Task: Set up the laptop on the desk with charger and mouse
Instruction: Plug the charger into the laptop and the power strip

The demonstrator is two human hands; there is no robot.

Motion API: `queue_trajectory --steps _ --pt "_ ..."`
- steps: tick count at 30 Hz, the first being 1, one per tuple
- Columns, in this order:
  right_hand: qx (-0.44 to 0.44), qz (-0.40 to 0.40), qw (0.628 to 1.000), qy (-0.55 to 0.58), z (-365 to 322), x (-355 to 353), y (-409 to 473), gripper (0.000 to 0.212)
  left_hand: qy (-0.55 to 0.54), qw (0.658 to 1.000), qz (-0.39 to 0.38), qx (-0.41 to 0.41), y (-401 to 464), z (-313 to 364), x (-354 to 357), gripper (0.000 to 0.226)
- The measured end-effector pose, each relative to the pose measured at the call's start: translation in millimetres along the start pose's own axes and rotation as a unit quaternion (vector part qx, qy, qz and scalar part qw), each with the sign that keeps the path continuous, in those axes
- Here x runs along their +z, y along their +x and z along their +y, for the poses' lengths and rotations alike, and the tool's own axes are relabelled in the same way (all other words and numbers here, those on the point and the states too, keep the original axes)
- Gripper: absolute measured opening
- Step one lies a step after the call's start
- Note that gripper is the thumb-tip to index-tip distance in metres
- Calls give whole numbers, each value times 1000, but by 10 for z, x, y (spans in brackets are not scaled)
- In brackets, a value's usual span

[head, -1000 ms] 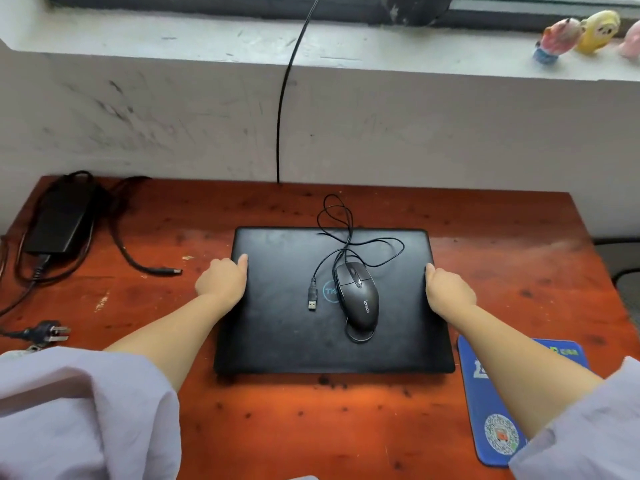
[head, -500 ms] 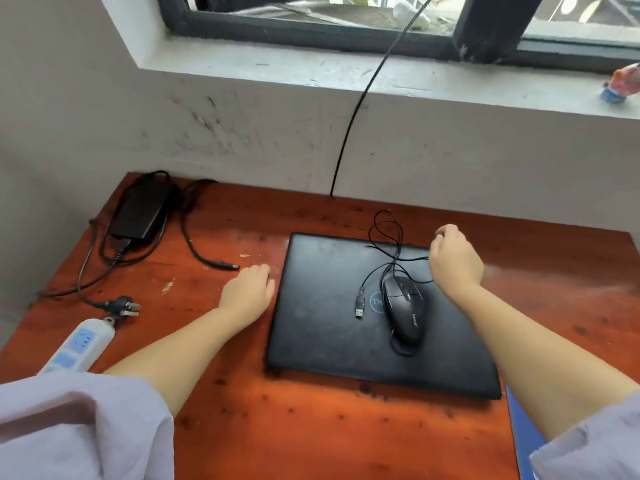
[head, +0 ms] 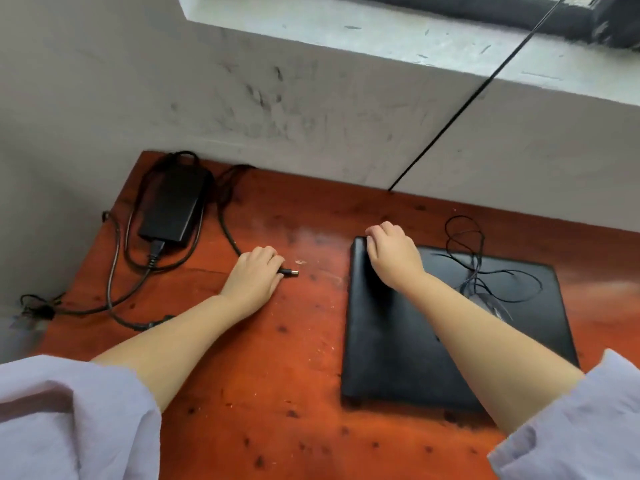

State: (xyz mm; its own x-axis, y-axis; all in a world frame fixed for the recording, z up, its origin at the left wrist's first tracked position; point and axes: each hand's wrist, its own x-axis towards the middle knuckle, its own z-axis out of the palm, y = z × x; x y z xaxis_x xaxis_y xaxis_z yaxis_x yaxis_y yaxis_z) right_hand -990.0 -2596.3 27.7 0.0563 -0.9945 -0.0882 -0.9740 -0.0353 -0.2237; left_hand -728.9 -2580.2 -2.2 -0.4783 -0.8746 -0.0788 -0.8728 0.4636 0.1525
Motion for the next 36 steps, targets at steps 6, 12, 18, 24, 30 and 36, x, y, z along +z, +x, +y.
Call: queue_trajectory --steps 6,12,18,24,30,36 --pt "7 -36 999 -34 -19 140 248 36 -62 998 33 -6 158 -29 86 18" --pt "9 -16 1000 15 31 197 336 45 -162 986 22 -13 387 237 97 22" --pt "20 -22 999 16 106 115 440 55 -224 975 13 -6 659 437 -50 20" --pt "26 -36 998 40 185 -46 507 52 -304 952 26 9 779 495 -235 17" --pt "46 -28 994 92 245 -198 526 56 -311 949 18 36 816 547 -384 16" --pt "45 -21 993 105 211 -240 491 55 -267 962 21 60 843 647 -476 19"
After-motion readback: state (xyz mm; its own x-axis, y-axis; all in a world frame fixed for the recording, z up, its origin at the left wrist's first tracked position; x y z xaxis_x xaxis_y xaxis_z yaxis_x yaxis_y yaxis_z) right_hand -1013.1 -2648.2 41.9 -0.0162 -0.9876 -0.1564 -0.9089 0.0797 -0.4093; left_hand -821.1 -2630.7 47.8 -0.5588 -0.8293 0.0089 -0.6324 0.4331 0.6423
